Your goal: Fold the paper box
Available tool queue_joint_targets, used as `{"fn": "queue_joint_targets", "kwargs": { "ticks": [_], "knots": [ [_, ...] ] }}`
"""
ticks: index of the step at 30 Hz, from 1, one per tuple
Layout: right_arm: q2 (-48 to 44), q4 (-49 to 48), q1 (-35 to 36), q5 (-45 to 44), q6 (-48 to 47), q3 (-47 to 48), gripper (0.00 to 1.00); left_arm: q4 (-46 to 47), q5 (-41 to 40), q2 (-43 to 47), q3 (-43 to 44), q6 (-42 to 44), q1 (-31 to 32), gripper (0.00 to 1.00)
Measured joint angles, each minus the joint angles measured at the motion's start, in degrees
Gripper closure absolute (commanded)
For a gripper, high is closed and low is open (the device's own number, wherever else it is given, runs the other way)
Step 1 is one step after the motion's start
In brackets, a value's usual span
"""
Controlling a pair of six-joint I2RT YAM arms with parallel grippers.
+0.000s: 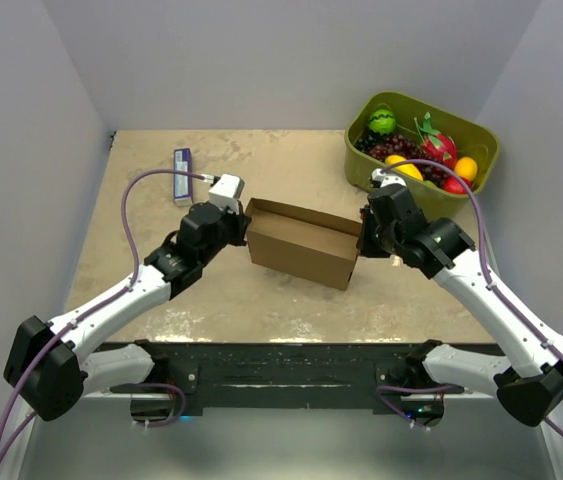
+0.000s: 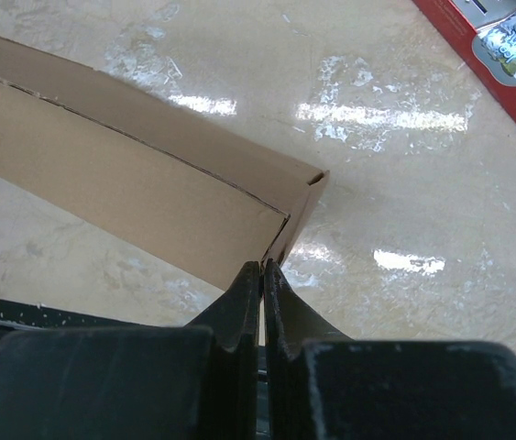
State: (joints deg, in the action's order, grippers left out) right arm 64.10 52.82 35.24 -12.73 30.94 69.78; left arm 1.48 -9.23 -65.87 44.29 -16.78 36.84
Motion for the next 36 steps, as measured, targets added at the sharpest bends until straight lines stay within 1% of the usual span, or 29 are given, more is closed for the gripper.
{"fn": "queue_joint_targets", "kwargs": {
  "ticks": [4,11,21,36],
  "knots": [
    [-0.02,-0.20,0.00,-0.02,0.17,-0.20,1.00,-0.13,-0.02,0.11,0.00,0.02,0.04,1.00],
    [-1.95,-3.32,0.00,-0.09,0.66,-3.45,1.00,-0.20,-0.02,0.11,0.00,0.02,0.07,1.00],
    [-1.79,-3.13,0.24,-1.62,0.52,-3.63,1.00,-0.22,-0.04,0.09,0.02,0.02,0.07,1.00],
    [-0.44,-2.49,5.03,-7.10,1.86,-5.86,1.00,-0.42,-0.09,0.13,0.09,0.02,0.07,1.00]
  ]
}}
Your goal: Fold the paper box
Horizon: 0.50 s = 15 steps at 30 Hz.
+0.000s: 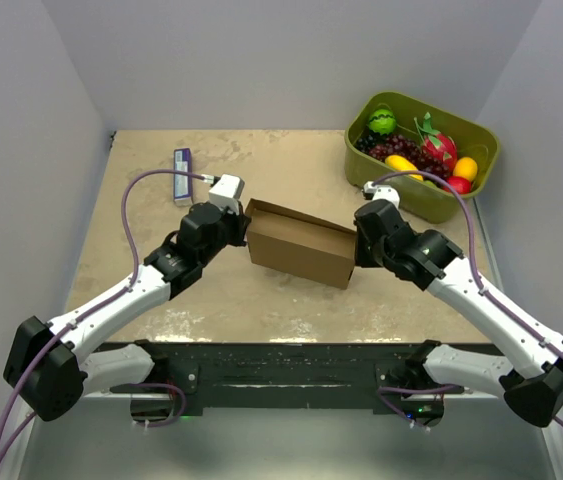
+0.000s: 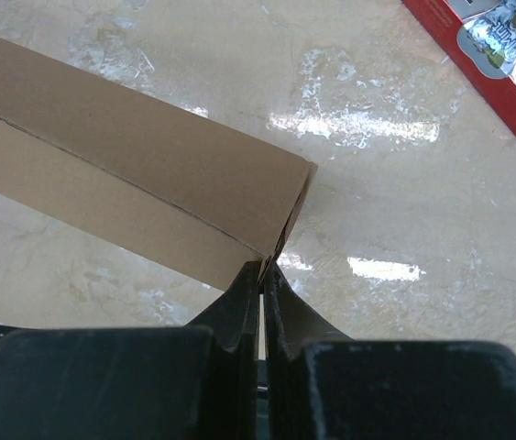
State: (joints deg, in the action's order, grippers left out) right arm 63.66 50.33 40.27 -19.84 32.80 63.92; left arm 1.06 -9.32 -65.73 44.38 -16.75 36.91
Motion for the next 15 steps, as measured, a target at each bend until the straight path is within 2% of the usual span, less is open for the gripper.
{"fn": "queue_joint_targets", "kwargs": {
  "ticks": [3,4,5,6,11,15],
  "knots": [
    [-0.20,-0.04,0.22,-0.44,0.52,-0.20,0.99,-0.09,0.00,0.04,0.00,0.00,0.02,1.00],
    [-0.31,-0.04,0.24,-0.46,0.68,-0.24,0.83,-0.13,0.00,0.07,0.00,0.00,0.04,1.00],
    [-0.37,0.04,0.24,-0.48,0.81,-0.20,0.78,-0.13,0.00,0.07,0.00,0.02,0.04,1.00],
    [-0.50,0.24,0.22,-0.52,1.09,-0.07,0.77,-0.13,0.00,0.07,0.00,0.02,0.04,1.00],
    [0.42,4.59,0.22,-0.42,1.51,2.56,0.56,-0.35,-0.07,0.13,0.00,0.09,0.15,1.00],
    [1.49,7.58,0.22,-0.57,1.25,6.19,0.50,-0.35,-0.09,0.13,0.00,0.42,0.22,1.00]
  ]
}}
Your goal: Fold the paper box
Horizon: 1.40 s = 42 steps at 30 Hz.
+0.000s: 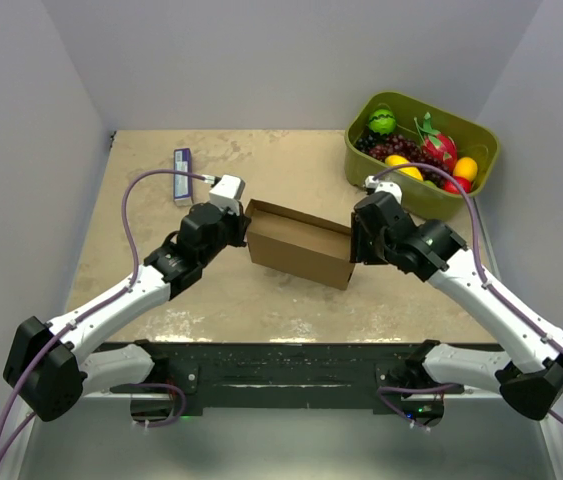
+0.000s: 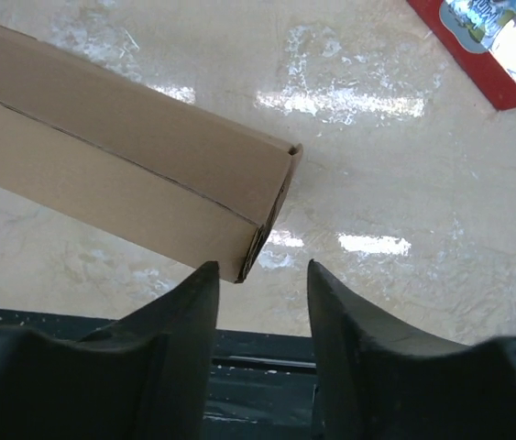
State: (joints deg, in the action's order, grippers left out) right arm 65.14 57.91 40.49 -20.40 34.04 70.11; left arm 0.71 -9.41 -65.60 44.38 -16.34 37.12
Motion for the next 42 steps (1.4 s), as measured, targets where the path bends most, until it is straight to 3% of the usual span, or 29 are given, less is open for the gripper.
{"fn": "queue_joint_targets", "kwargs": {
  "ticks": [6,12,15,17,19,42],
  "knots": [
    [0.13,0.59,0.00,-1.11,-0.42,3.48,0.50,0.00,-0.02,0.00,0.00,0.09,0.04,1.00],
    [1.09,0.52,0.00,-2.97,-1.31,4.87,0.64,-0.02,-0.02,-0.02,0.04,0.46,0.04,1.00],
    [2.56,0.48,0.00,-4.13,-1.88,4.87,0.74,-0.04,-0.02,-0.02,0.04,0.48,0.04,1.00],
    [3.45,0.42,0.00,-4.46,-2.10,4.87,0.92,-0.04,-0.02,0.00,0.04,0.48,0.04,1.00],
    [3.72,-0.04,0.00,-4.48,-2.32,4.81,1.00,-0.04,0.00,-0.02,0.07,0.48,0.04,1.00],
    [-3.08,-7.30,3.28,-6.27,3.52,-5.46,1.00,0.07,0.63,-0.13,0.11,0.66,0.09,1.00]
  ]
}}
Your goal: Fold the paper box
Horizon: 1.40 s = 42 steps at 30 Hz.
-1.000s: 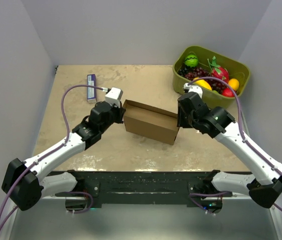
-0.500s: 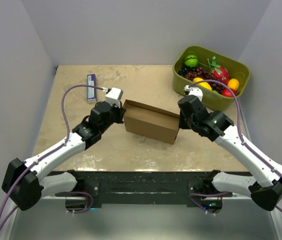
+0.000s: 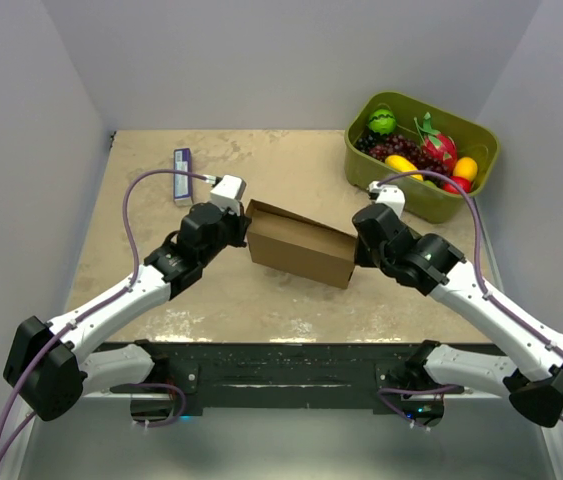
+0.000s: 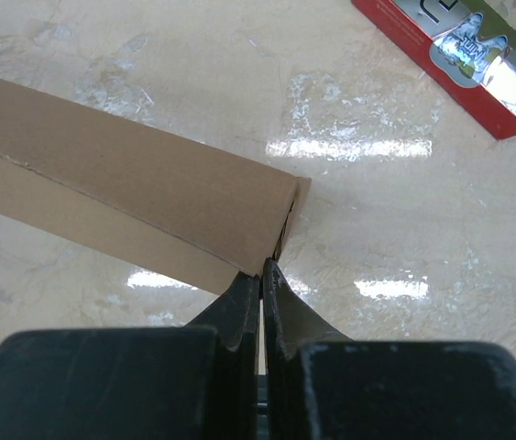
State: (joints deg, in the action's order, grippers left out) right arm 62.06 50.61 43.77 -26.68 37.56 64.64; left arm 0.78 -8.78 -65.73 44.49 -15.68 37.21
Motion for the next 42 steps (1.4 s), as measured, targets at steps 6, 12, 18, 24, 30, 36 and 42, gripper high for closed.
{"fn": "queue_joint_targets", "kwargs": {
  "ticks": [6,12,18,24,30,36,42],
  "knots": [
    [-0.61,-0.42,0.66,-0.85,1.29,-1.51,1.00,0.02,0.44,0.04,0.07,0.33,-0.02,1.00],
    [-0.74,-0.83,0.83,-1.11,1.55,-2.19,1.00,-0.39,2.32,0.28,0.24,1.44,-0.13,0.69],
    [-1.07,-0.48,0.83,-1.14,1.60,-2.25,1.00,-2.23,6.19,1.29,0.74,2.36,0.11,0.46],
    [-1.33,-0.42,0.83,-1.09,1.68,-2.25,1.00,-4.50,7.74,1.88,1.60,2.93,0.37,0.44],
    [-1.70,-0.44,0.83,-1.03,1.70,-2.38,1.00,-8.90,6.91,1.88,3.34,3.23,0.31,0.48],
    [-1.86,-0.46,0.83,-0.85,1.73,-2.51,1.00,-11.67,5.29,1.77,4.70,3.32,-0.09,0.48],
    [-1.86,-0.48,0.83,-0.83,1.73,-2.54,1.00,-12.24,4.63,1.77,5.64,3.39,-0.46,0.53]
  ]
}}
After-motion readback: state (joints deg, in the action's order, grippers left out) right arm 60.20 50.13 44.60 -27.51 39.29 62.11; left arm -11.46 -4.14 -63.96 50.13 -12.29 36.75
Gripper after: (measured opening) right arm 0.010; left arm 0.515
